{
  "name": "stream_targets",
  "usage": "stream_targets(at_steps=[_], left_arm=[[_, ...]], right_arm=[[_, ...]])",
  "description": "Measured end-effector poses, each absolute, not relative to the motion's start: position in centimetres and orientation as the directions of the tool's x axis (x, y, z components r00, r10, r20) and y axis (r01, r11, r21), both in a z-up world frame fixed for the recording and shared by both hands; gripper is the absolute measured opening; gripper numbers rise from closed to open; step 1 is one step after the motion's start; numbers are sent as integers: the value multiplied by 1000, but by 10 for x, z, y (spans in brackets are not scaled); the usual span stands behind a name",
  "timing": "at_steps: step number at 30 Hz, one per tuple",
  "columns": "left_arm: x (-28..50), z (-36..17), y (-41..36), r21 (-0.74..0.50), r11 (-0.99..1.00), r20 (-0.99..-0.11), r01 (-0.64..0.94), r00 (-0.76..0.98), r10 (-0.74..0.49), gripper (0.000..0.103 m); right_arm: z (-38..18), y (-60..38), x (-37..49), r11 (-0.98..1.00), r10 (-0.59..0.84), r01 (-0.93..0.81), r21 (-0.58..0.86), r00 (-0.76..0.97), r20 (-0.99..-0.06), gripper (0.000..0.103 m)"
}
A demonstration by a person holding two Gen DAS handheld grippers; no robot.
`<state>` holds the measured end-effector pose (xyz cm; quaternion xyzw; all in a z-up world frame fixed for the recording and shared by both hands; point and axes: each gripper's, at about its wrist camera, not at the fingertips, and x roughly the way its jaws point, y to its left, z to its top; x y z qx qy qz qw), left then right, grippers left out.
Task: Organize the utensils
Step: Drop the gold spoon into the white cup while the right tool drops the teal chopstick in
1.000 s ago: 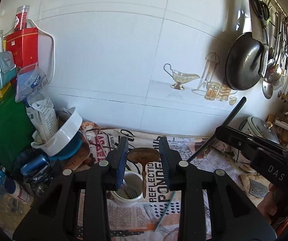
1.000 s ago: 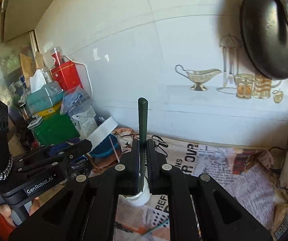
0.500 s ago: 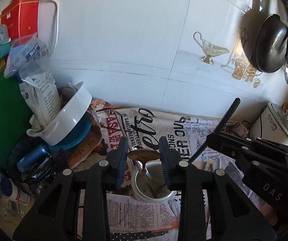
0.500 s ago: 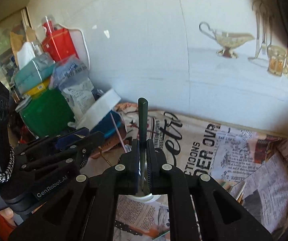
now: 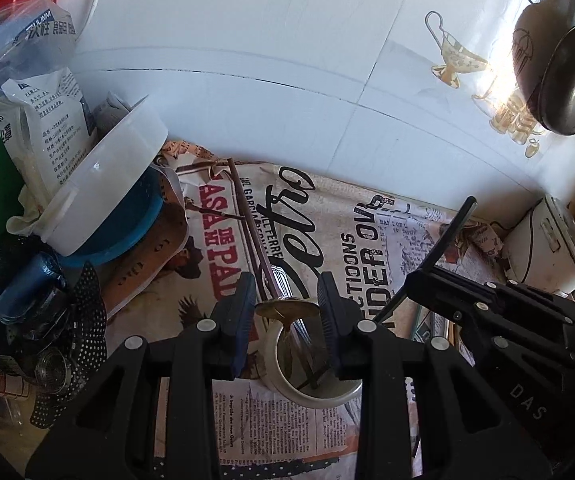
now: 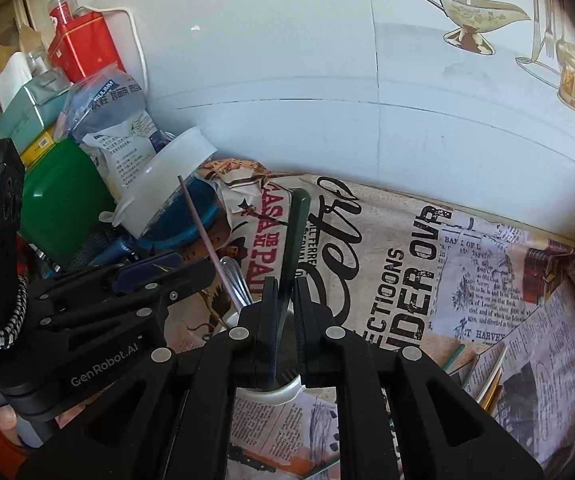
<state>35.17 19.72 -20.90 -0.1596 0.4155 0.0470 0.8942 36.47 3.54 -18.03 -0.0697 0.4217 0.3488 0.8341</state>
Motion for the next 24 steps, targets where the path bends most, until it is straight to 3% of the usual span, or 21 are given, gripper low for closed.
stream_targets(at_steps=[6, 9, 24], left_arm=[[356, -211, 195, -234, 948, -773, -216, 632, -47, 31], [355, -209, 194, -223, 950, -773, -219, 633, -36, 31], [324, -180, 160, -170, 963, -752, -209, 659, 10, 33]], right_arm=[[-186, 33, 370, 752, 516, -629, 196, 377, -769, 10], [-188, 30, 370, 754, 514, -625, 203, 367, -775, 18], [-158, -18, 354, 757, 528, -628, 182, 422, -737, 19]])
